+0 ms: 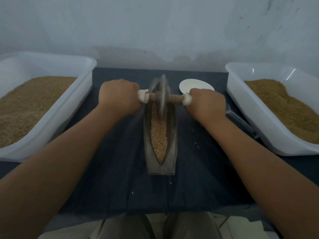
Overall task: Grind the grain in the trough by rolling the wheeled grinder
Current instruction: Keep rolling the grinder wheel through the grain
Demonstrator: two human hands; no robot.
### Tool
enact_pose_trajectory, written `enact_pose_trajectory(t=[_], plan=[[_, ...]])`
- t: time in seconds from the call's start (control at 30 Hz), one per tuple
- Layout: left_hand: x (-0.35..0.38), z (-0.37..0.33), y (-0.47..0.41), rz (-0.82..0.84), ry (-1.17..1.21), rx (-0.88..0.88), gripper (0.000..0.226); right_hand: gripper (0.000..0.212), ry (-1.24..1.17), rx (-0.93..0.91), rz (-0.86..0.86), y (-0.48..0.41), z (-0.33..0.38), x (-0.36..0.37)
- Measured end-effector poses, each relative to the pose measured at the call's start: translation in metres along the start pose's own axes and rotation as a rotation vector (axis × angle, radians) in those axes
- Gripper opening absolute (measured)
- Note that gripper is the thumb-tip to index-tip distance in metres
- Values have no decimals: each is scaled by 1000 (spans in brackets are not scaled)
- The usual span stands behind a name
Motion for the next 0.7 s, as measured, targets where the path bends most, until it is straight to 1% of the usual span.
enact_pose_trajectory(t=[0.07, 0.1, 0.17, 0.23, 0.33, 0.37, 0.4, 0.47, 0.53, 0.6, 0.7], plan=[[-3, -1, -1, 20, 19, -21, 36, 44, -10, 3, 37, -5, -1, 1], [-5, 0, 7, 28, 26, -27, 36, 45, -4, -10, 26, 1, 0, -4], [-8, 6, 34, 27, 18, -20, 38, 44, 32, -78, -61, 26, 4, -19], [-12, 15, 68, -25, 5, 12, 45, 45, 20, -153, -156, 59, 9, -34], [-19, 25, 99, -83, 18, 58, 64, 53, -21, -204, -128, 90, 10, -43], [-19, 25, 100, -78, 15, 52, 65, 53, -20, -210, -117, 91, 10, -42], [-17, 25, 96, -76, 6, 50, 62, 49, -6, -208, -116, 87, 9, -41], [-7, 19, 76, -61, -24, 36, 49, 42, 28, -162, -115, 67, 10, -36], [3, 11, 45, -26, -12, -16, 40, 42, 49, -109, -101, 38, 8, -24], [5, 3, 17, -17, 17, -50, 35, 41, 27, -57, -51, 11, 4, -12], [1, -2, 0, -3, 29, -50, 36, 45, -29, -9, 8, -7, 0, -4]])
Point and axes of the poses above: each hand's wrist, its own y-axis away from the middle knuckle, its own x-axis out of the palm, z = x × y, the point moved 1 cm from there along -y, towards the middle knuckle, and after that the axes turned 14 degrees about -x, right-handed, at the moved point
